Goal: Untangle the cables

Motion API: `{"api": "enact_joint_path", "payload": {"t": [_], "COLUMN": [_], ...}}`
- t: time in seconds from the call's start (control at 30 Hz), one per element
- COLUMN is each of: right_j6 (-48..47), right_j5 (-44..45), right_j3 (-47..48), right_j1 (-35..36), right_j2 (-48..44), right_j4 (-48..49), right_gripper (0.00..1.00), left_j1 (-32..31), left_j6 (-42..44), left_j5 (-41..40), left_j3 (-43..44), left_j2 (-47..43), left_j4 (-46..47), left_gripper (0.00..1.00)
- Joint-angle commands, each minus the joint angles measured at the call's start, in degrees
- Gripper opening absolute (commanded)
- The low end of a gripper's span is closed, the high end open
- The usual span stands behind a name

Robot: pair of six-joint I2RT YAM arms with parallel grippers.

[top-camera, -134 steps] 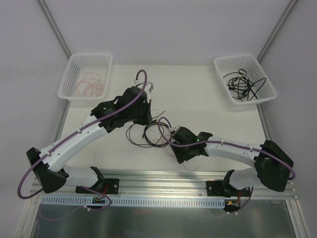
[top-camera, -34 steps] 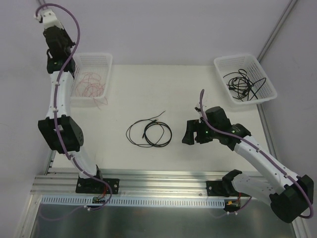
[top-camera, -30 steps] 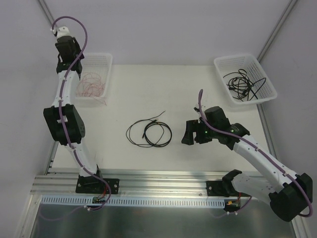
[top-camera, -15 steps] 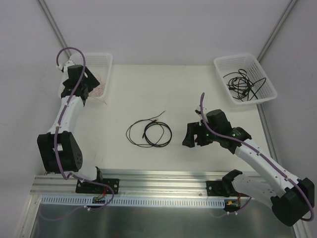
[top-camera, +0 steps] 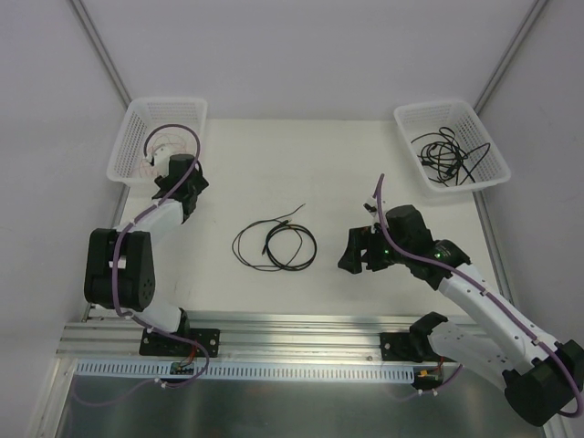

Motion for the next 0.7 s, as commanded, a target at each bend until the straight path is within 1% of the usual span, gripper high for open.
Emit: {"api": "enact_joint_path", "payload": {"t": [0.0,0.03,0.2,0.37,0.4,0.57,0.67], "right_j6": [-0.16,-0.07,-0.33,-0.51,-0.6,-0.6,-0.6], "right_j5": [0.67,0.76,1.38,1.56,1.64,1.82,1.91], "right_j3": [0.08,-0.01,0.17,0.08,0.08,-0.01,-0.01], "right_j1": [0.23,0.23,0.32,0.23,0.14,0.32,0.23], "right_j2": [-0.9,-0.82,-0.82,-0.82,-0.9,-1.52,-1.52], "right_j4": [0.27,0.27,-0.35,-0.7,-0.61,-0.79,-0.87], "right_gripper": [0.82,0.82,0.81,0.82,0.82,0.81,0.82], "left_j1": [-0.4,-0.4,-1.63,-1.64,-1.64,-1.64,-1.64], "left_j6": [-4.16,-4.51,-5.31,-8.47,-8.82,-9.09,-9.0], "left_j5": [-5.97,-6.24,-8.6,-9.84,-9.84,-9.49,-9.4], "left_j3": [0.12,0.39,2.23,1.45,1.36,2.23,2.76], "left_j2": [2.53,3.15,7.37,8.08,8.16,9.3,9.48], "left_j4": [9.05,9.32,9.85,9.67,9.67,8.88,8.53], "left_gripper": [0.56,0.52,0.47,0.4,0.37,0.3,0.21]}}
